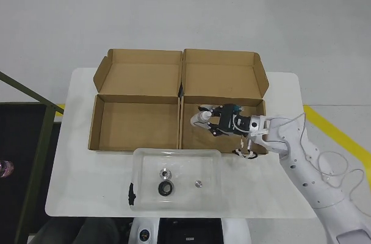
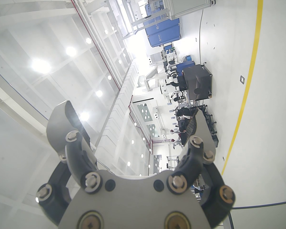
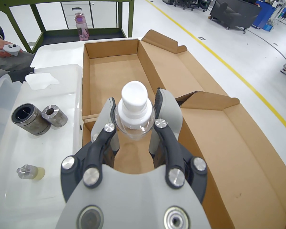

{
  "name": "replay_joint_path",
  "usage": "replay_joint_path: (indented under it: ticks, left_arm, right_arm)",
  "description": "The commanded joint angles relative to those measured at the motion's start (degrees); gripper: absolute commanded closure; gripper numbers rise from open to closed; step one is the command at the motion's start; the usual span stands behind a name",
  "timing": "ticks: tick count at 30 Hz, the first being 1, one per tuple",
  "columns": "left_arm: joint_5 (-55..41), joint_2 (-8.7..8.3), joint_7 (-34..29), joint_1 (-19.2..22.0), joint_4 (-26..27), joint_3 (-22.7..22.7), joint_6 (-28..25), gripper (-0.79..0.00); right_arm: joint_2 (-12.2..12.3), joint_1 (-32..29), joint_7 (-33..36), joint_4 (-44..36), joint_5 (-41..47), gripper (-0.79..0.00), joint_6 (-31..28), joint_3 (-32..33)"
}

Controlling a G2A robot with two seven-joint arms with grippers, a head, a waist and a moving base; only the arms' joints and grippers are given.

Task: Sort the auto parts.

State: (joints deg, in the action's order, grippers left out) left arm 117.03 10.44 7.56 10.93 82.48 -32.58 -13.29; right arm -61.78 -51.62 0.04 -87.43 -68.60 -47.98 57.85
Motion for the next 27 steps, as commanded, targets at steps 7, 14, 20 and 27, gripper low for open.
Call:
replay_joint_path:
  ticks: [7, 14, 20, 27]
  left_arm:
    - [0.00, 0.00, 0.00, 0.00, 0.00, 0.00, 0.00, -0.785]
    - [0.00, 0.00, 0.00, 0.00, 0.00, 0.00, 0.00, -0.785]
    - [0.00, 0.00, 0.00, 0.00, 0.00, 0.00, 0.00, -0.785]
    - [0.00, 0.00, 0.00, 0.00, 0.00, 0.00, 0.00, -0.785]
  right_arm:
    - [-1.87, 5.25, 0.17, 7.49, 0.52, 0.000, 2.14, -4.03]
    - [-3.61, 8.31, -0.37, 12.86, 0.63, 0.000, 3.47, -7.70]
    - [-4.96, 10.36, -0.51, 16.95, 0.55, -0.105, 4.16, -10.09]
    - [-6.16, 11.65, -1.36, 21.22, 0.53, -0.228, 4.70, -11.58]
